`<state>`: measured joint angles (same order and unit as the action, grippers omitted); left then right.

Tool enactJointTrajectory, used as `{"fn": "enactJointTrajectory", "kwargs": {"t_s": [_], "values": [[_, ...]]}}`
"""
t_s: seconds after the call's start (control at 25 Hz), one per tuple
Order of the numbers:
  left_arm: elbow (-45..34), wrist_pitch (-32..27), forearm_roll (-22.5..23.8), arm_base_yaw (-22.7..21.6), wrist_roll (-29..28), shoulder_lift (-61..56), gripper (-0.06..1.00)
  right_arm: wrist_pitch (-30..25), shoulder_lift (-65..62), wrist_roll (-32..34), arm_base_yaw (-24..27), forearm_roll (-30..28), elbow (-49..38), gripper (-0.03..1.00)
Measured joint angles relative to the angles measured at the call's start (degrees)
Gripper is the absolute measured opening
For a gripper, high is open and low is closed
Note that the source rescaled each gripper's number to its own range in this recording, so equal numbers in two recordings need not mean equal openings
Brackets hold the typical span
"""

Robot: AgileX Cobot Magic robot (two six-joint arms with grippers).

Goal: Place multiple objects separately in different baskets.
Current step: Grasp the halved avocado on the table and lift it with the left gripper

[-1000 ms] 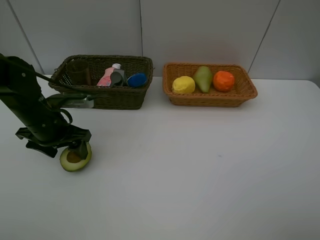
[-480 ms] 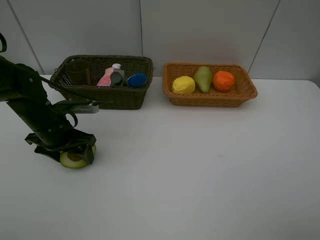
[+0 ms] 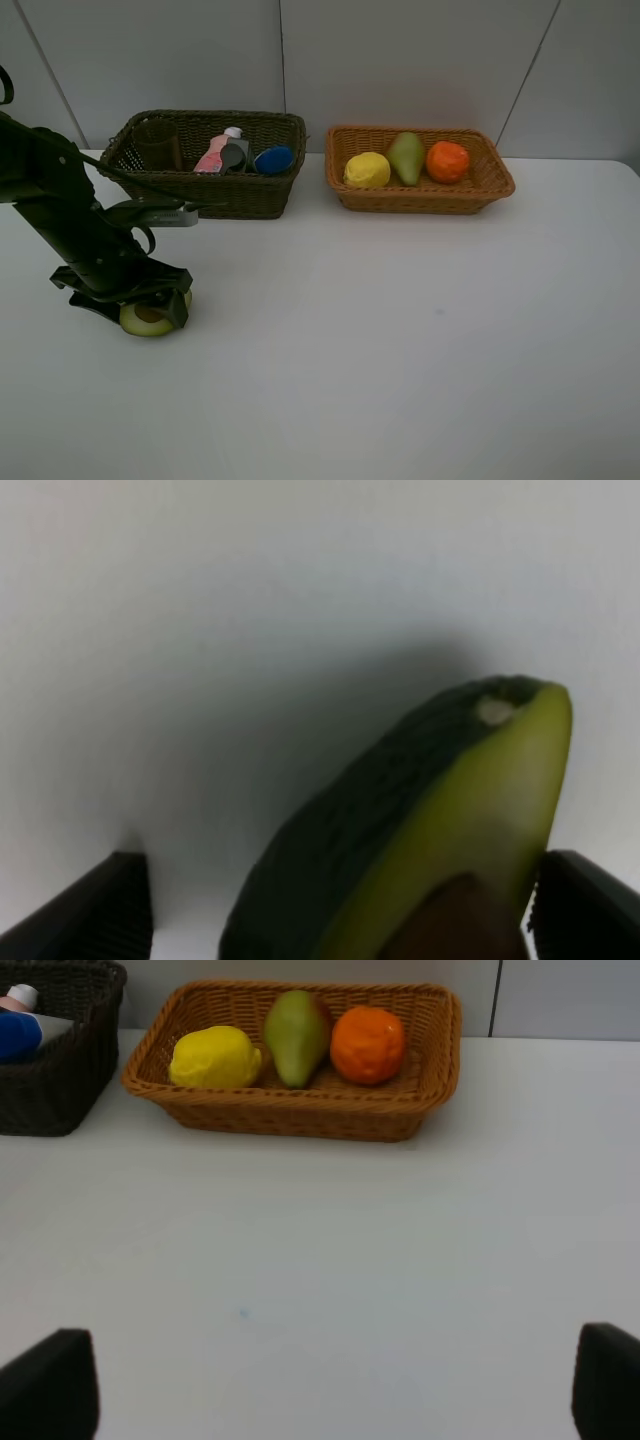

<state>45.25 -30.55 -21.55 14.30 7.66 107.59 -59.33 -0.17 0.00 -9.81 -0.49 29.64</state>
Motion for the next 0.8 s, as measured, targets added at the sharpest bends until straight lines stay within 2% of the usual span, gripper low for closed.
{"fn": "enactJointTrajectory", "kwargs": {"t_s": [0.12, 0.2, 0.44, 0.8], "values": [[0.0, 0.5, 0.1, 0.0, 0.0, 0.0, 0.99, 0.0, 0.0, 0.0, 0.0, 0.0, 0.0, 1.00], [0.0, 0.7, 0.2, 0.0, 0.0, 0.0, 0.93, 0.0, 0.0, 0.0, 0.0, 0.0, 0.0, 1.00], [0.0, 0.7, 0.2, 0.0, 0.0, 0.2, 0.61, 0.0, 0.0, 0.0, 0.0, 0.0, 0.0, 1.00], [0.0, 0.7, 0.0, 0.0, 0.0, 0.2, 0.61, 0.0, 0.0, 0.0, 0.0, 0.0, 0.0, 1.00]]}}
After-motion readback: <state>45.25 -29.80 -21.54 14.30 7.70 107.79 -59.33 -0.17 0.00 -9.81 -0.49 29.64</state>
